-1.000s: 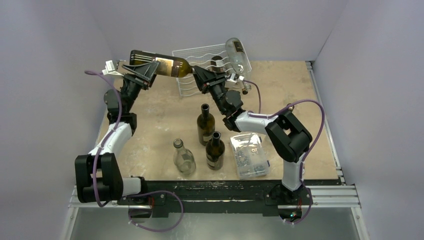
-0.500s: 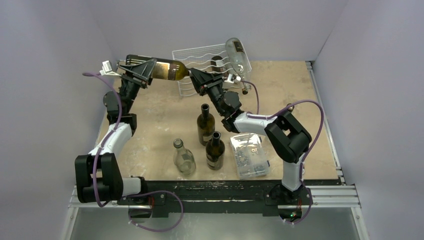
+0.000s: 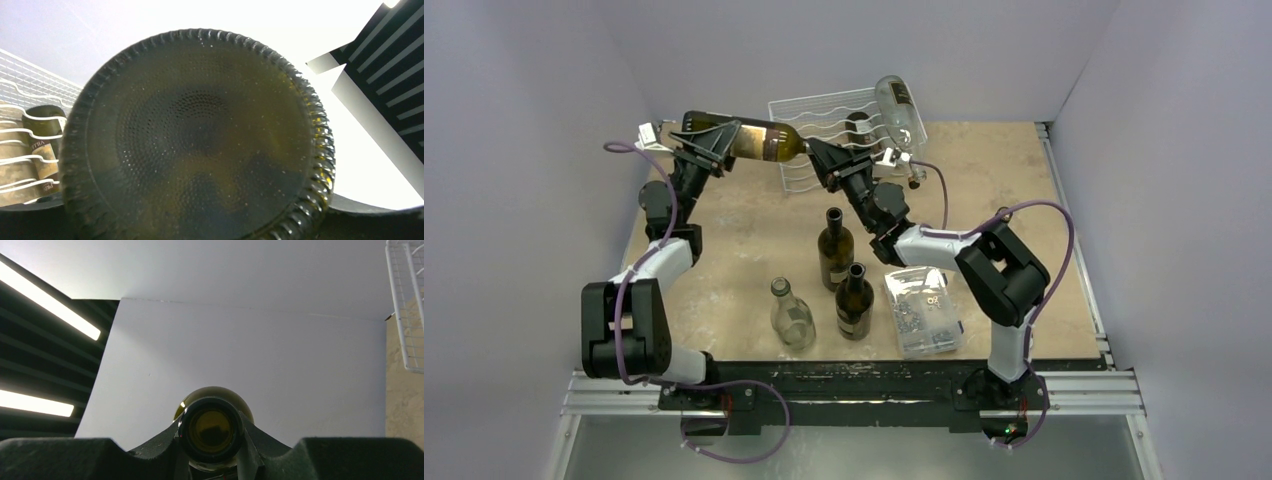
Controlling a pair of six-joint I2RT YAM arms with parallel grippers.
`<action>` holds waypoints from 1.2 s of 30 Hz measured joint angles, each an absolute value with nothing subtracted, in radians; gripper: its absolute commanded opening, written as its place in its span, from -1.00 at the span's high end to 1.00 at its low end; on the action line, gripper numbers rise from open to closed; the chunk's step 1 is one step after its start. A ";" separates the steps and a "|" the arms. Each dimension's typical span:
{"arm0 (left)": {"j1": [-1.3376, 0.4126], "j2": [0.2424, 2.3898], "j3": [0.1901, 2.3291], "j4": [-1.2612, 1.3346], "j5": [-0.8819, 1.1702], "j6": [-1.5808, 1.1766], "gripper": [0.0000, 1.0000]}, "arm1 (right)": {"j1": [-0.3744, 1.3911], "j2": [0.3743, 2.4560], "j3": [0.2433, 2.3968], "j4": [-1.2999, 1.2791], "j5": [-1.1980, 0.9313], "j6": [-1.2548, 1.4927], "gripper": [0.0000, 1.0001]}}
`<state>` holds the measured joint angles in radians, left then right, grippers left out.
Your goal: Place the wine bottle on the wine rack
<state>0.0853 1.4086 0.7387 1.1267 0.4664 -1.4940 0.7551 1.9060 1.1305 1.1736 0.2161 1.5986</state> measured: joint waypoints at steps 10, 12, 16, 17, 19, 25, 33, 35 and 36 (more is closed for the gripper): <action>0.086 1.462 0.741 1.187 0.496 -1.578 1.00 | 0.750 1.847 1.093 1.133 0.194 1.542 -0.02; 0.086 1.462 0.741 1.185 0.506 -1.590 1.00 | 0.750 1.811 1.075 1.111 0.182 1.530 -0.13; 0.086 1.460 0.741 1.180 0.530 -1.612 1.00 | 0.748 1.750 1.036 1.077 0.152 1.485 -0.32; 0.085 1.460 0.741 1.178 0.537 -1.613 1.00 | 0.747 1.733 1.026 1.061 0.140 1.468 -0.40; 0.085 1.460 0.741 1.169 0.545 -1.615 1.00 | 0.745 1.704 1.016 1.023 0.126 1.431 -0.50; 0.085 1.458 0.741 1.145 0.559 -1.622 1.00 | 0.738 1.597 1.001 0.833 0.086 1.272 -0.68; 0.086 1.457 0.741 1.125 0.555 -1.612 1.00 | 0.690 1.475 0.974 0.586 0.032 1.043 -0.79; 0.087 1.457 0.741 1.124 0.554 -1.612 1.00 | 0.680 1.450 0.974 0.509 0.031 0.969 -0.79; 0.087 1.457 0.741 1.124 0.554 -1.612 1.00 | 0.677 1.439 0.974 0.476 0.032 0.936 -0.79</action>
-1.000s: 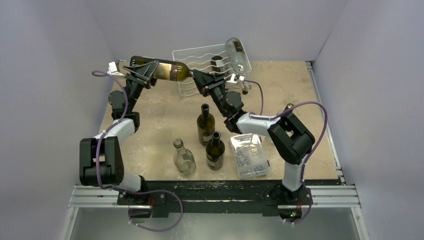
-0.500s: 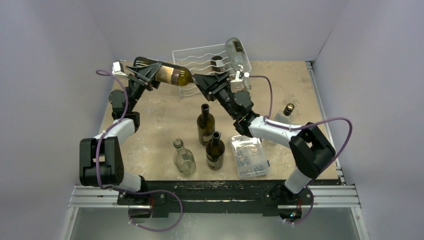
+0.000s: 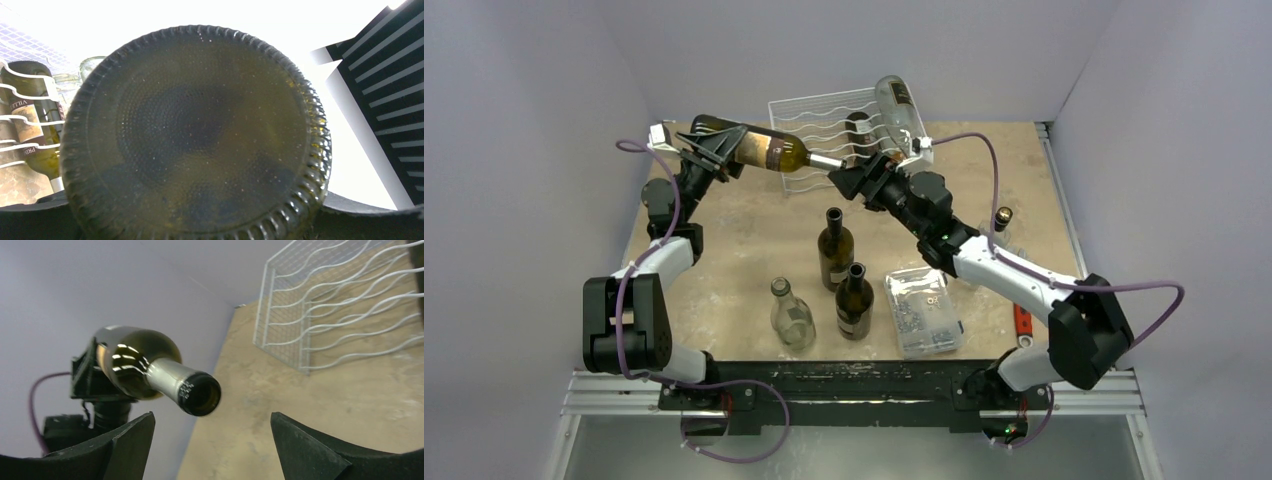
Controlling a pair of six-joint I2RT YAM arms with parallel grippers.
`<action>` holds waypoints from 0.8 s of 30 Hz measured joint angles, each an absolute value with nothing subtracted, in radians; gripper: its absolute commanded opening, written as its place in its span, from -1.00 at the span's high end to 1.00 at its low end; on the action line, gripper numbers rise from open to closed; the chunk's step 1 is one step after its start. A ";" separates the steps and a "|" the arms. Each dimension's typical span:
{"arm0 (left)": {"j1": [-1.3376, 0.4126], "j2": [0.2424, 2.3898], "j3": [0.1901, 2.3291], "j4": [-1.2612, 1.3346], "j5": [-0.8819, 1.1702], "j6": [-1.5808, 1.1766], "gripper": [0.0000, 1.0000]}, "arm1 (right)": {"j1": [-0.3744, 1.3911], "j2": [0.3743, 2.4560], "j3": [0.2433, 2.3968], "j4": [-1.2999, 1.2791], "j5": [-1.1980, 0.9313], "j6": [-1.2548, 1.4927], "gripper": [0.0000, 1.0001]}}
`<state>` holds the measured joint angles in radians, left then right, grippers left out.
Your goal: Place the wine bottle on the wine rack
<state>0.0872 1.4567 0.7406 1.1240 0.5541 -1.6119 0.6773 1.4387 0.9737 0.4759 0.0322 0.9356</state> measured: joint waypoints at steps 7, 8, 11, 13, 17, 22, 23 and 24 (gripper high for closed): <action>0.088 1.457 0.741 1.114 0.555 -1.611 1.00 | 0.675 1.400 1.097 0.172 0.035 0.599 -0.84; 0.088 1.457 0.741 1.111 0.555 -1.611 1.00 | 0.675 1.400 1.118 0.150 0.033 0.564 -0.86; 0.088 1.457 0.741 1.101 0.558 -1.608 1.00 | 0.675 1.401 1.225 0.047 -0.008 0.401 -0.88; 0.088 1.457 0.742 1.092 0.562 -1.606 1.00 | 0.676 1.417 1.330 -0.043 -0.030 0.287 -0.91; 0.084 1.457 0.749 1.073 0.577 -1.602 1.00 | 0.689 1.489 1.549 -0.182 -0.039 0.085 -0.90; 0.076 1.457 0.771 1.041 0.599 -1.578 1.00 | 0.725 1.622 1.768 -0.360 -0.039 -0.127 -0.88; 0.075 1.457 0.775 1.035 0.602 -1.576 1.00 | 0.735 1.649 1.794 -0.384 -0.035 -0.157 -0.88; 0.074 1.457 0.776 1.030 0.605 -1.574 1.00 | 0.747 1.674 1.814 -0.405 -0.029 -0.186 -0.87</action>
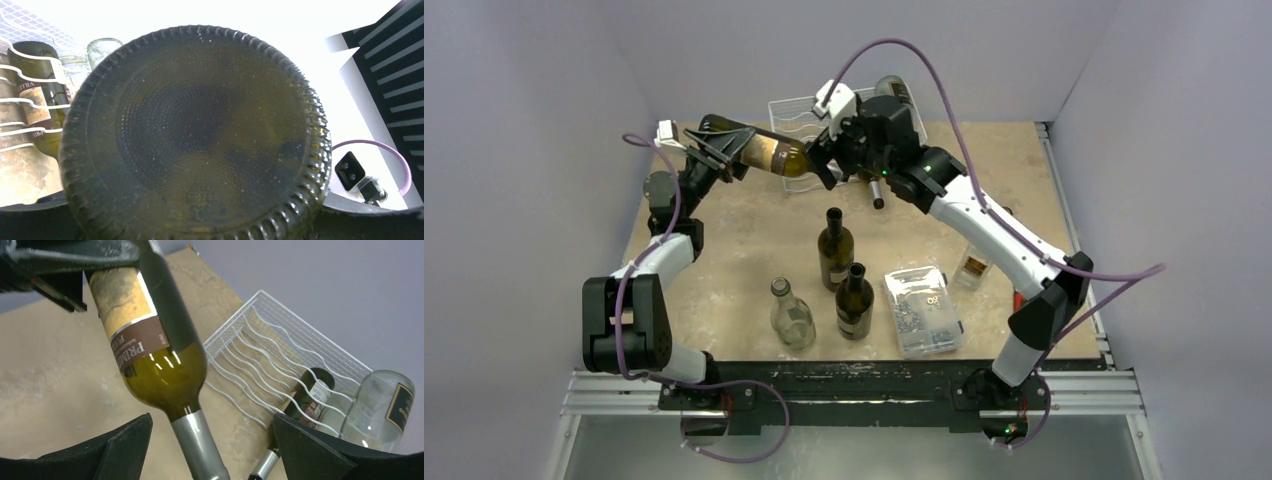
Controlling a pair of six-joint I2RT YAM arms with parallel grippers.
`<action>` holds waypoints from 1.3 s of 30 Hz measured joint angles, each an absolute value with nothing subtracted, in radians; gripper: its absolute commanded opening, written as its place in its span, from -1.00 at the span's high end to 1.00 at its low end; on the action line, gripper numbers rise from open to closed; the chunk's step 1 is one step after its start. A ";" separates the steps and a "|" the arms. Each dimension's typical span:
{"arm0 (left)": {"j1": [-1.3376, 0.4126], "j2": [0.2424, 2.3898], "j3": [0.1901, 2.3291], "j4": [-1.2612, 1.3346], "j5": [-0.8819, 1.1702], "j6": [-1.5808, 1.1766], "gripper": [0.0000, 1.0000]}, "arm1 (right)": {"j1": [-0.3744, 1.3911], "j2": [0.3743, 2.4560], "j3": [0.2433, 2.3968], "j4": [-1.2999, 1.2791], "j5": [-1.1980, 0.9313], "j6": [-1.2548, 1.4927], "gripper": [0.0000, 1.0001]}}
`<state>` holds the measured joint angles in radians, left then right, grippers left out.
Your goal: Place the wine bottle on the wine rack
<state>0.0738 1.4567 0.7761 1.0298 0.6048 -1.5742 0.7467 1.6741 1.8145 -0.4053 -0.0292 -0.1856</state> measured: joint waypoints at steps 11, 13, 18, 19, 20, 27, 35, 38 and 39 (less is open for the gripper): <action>0.072 1.457 0.778 1.007 0.623 -1.567 1.00 | 0.876 1.886 1.954 -0.542 0.150 -0.351 -0.68; 0.072 1.457 0.779 1.007 0.625 -1.567 1.00 | 0.888 1.919 1.980 -0.561 0.195 -0.367 -0.64; 0.072 1.457 0.785 1.002 0.630 -1.563 1.00 | 0.895 1.975 2.018 -0.590 0.277 -0.395 -0.58; 0.072 1.457 0.786 0.999 0.631 -1.560 1.00 | 0.895 1.978 2.018 -0.593 0.283 -0.398 -0.58; 0.072 1.457 0.787 0.996 0.632 -1.559 1.00 | 0.895 1.979 2.018 -0.598 0.295 -0.404 -0.58; 0.072 1.457 0.792 0.973 0.636 -1.559 1.00 | 0.895 1.972 2.017 -0.594 0.304 -0.430 0.06; 0.076 1.457 0.822 0.923 0.640 -1.534 1.00 | 0.910 1.921 1.941 -0.583 0.291 -0.437 1.00; 0.071 1.457 0.841 0.892 0.652 -1.533 1.00 | 0.906 1.897 1.907 -0.553 0.289 -0.428 1.00; 0.071 1.457 0.849 0.881 0.656 -1.530 0.89 | 0.906 1.891 1.898 -0.546 0.290 -0.424 1.00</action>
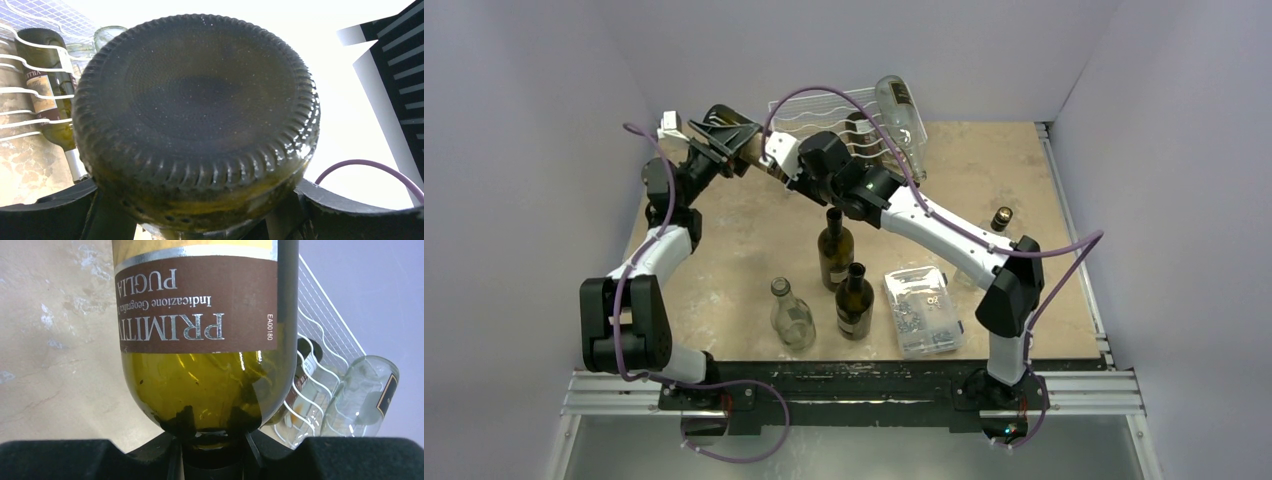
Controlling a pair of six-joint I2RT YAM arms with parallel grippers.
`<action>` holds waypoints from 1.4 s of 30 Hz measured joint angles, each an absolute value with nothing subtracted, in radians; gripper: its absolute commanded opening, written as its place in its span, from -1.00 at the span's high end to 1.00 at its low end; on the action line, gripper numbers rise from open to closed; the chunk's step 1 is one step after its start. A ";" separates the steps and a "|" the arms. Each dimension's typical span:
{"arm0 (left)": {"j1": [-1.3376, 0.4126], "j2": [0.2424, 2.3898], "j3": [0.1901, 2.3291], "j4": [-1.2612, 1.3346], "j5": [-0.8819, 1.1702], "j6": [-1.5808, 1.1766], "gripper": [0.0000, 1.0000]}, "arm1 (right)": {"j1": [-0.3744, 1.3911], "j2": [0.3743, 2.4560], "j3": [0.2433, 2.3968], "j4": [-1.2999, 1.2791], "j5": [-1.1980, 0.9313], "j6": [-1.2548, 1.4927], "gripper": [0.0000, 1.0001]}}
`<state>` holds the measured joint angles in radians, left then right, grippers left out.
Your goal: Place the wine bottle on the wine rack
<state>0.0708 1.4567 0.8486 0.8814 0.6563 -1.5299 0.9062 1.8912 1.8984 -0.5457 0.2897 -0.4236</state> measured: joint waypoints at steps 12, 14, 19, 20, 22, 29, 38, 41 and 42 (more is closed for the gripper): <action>0.069 1.443 0.879 0.791 0.690 -1.480 -0.55 | 0.907 1.835 1.781 -0.438 0.273 -0.378 1.00; 0.068 1.443 0.879 0.791 0.695 -1.480 -0.71 | 0.907 1.826 1.766 -0.427 0.271 -0.374 1.00; 0.064 1.435 0.879 0.801 0.695 -1.467 -0.84 | 0.907 1.795 1.718 -0.390 0.266 -0.355 1.00; 0.064 1.433 0.879 0.808 0.696 -1.465 -0.85 | 0.907 1.789 1.706 -0.380 0.266 -0.351 1.00; 0.064 1.430 0.879 0.820 0.695 -1.461 -0.87 | 0.907 1.773 1.683 -0.360 0.266 -0.345 1.00; 0.064 1.401 0.879 0.815 0.689 -1.432 -0.87 | 0.902 1.723 1.629 -0.334 0.286 -0.321 1.00; 0.064 1.374 0.884 0.704 0.683 -1.352 -0.84 | 0.861 1.707 1.618 -0.327 0.316 -0.238 1.00; 0.063 1.373 0.891 0.667 0.684 -1.334 -0.84 | 0.835 1.689 1.605 -0.331 0.324 -0.207 1.00; 0.063 1.373 0.892 0.659 0.684 -1.328 -0.84 | 0.823 1.683 1.603 -0.332 0.324 -0.196 1.00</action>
